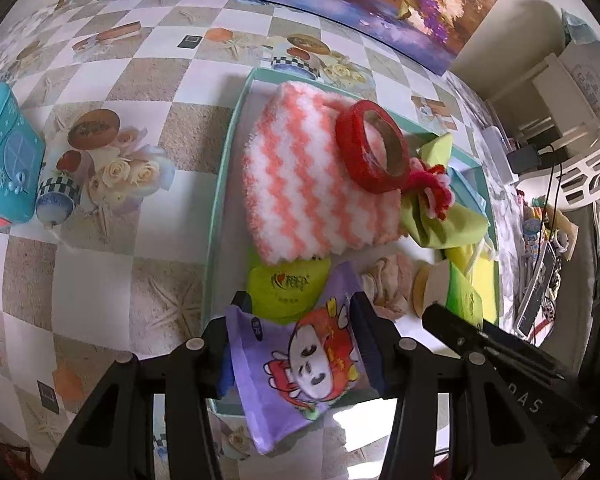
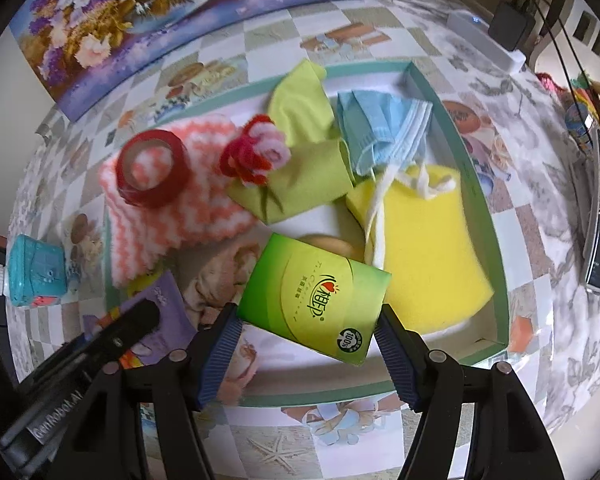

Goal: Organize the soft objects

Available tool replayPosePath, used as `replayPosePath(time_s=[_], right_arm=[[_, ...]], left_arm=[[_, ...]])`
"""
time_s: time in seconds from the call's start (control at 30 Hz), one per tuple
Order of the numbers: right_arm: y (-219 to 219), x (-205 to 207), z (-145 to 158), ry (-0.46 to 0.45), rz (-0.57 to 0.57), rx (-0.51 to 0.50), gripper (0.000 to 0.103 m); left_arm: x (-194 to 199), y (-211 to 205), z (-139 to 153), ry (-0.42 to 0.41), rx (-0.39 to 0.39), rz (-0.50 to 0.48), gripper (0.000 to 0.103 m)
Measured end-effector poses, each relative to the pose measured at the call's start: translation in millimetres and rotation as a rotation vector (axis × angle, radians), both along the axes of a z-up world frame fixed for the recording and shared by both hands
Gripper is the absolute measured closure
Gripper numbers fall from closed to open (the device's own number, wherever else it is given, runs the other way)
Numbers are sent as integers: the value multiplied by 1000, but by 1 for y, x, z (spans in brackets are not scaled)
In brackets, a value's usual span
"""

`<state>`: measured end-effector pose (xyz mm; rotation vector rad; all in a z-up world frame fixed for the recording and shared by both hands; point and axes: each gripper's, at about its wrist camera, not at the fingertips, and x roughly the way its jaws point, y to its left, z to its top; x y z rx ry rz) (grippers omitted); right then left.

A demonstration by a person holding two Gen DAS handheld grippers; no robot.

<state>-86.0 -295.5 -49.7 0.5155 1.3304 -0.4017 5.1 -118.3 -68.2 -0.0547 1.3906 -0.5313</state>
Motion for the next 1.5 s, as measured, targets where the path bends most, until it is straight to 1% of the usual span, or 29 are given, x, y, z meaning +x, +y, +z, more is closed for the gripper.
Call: replayPosePath(time_s=[0.17,0.47,0.53,0.63,0.8,0.93,1.07,1.2,1.27,1.3,1.33,1.37,1.4,1.5], right_arm=[[-3,-1,-9,17,-8,24,32],[1,1,-1,4,13,1,32],[3,2,4,-10,24,-14,32],[6,4,12,-32,41,-37,32],[9,7,16,-39,57,-49,32],[9,6,18,-41,58,-48,31],[10,7,17,-36,62,-50,31],[10,7,18,-40,68,-55,31],[11,7,18,-39,70,-59,31],[11,7,18,-39,72,-61,29],[11,8,18,-38,73,-63,26],[11,8,18,-37,75,-67,16],[11,8,18,-35,75,-74,9],[11,8,18,-35,81,-92,1]], left_arm=[[4,7,-9,58,-40,35,50],[2,5,1,101,-58,37,48],[2,4,6,94,-65,32,44],[3,3,15,76,-76,24,42],[4,7,27,22,-52,24,40],[8,12,28,12,-43,44,36],[11,19,29,-4,-13,62,36],[13,24,32,-17,-16,74,36],[14,25,32,-27,-4,81,33],[15,25,31,-37,9,87,27],[16,26,31,-47,23,92,17],[17,27,30,-67,48,102,13],[18,29,29,-81,66,111,11],[20,34,26,-103,111,128,10]])
